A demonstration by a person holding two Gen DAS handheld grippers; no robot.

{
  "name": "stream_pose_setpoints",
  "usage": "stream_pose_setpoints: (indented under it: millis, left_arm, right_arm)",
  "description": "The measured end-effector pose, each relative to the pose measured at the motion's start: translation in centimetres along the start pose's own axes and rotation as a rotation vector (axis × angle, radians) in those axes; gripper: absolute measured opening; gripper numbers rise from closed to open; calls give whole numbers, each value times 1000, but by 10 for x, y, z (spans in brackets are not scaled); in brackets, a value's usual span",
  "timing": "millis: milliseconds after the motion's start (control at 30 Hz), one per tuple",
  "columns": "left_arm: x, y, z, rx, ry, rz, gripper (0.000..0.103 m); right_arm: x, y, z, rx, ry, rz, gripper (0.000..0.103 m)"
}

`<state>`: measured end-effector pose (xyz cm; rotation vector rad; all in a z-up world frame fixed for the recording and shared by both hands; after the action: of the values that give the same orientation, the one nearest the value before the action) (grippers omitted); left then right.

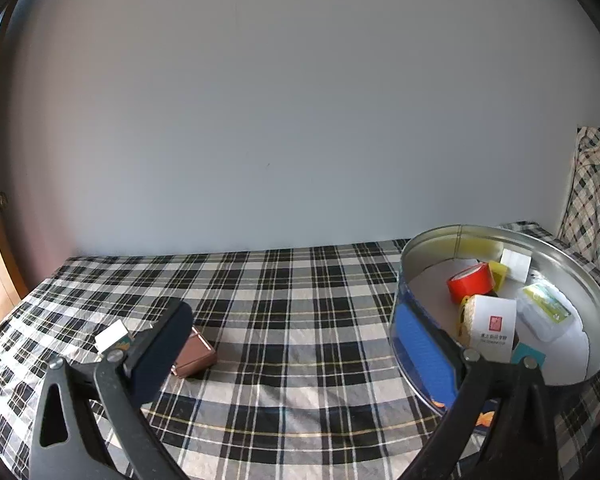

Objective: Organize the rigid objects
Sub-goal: 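Move both open tools from the tin toward the brown block and white cube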

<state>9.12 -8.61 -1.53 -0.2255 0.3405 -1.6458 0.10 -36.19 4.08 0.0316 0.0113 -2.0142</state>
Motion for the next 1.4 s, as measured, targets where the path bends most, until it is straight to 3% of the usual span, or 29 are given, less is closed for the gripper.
stream_pose_setpoints:
  millis: [167,400,1400]
  left_arm:
    - [-8,-1,-1,-3,1,-3,102]
    - [-26,-3,-3,-5,-8,6,102]
    - [-157,25,-20,-109,-105,89,102]
  right_arm:
    - [-22,-4,-5,-23,-12,35,96]
    - [-63,-6,-19,-121,55,114,96]
    - [-238,-9,-47,-254,-43,381,96]
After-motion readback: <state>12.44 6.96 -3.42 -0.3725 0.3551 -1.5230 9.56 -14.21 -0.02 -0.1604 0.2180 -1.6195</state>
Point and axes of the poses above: each gripper's, at about its wrist camera, not at the fingertips, and y roughly the way its jaws point, x to its right, z to its top, the point moved 8 cm from there along y, roughly the way its jaws point, and after that the axes turned 2 degrees about x, right-handed, at the moved point
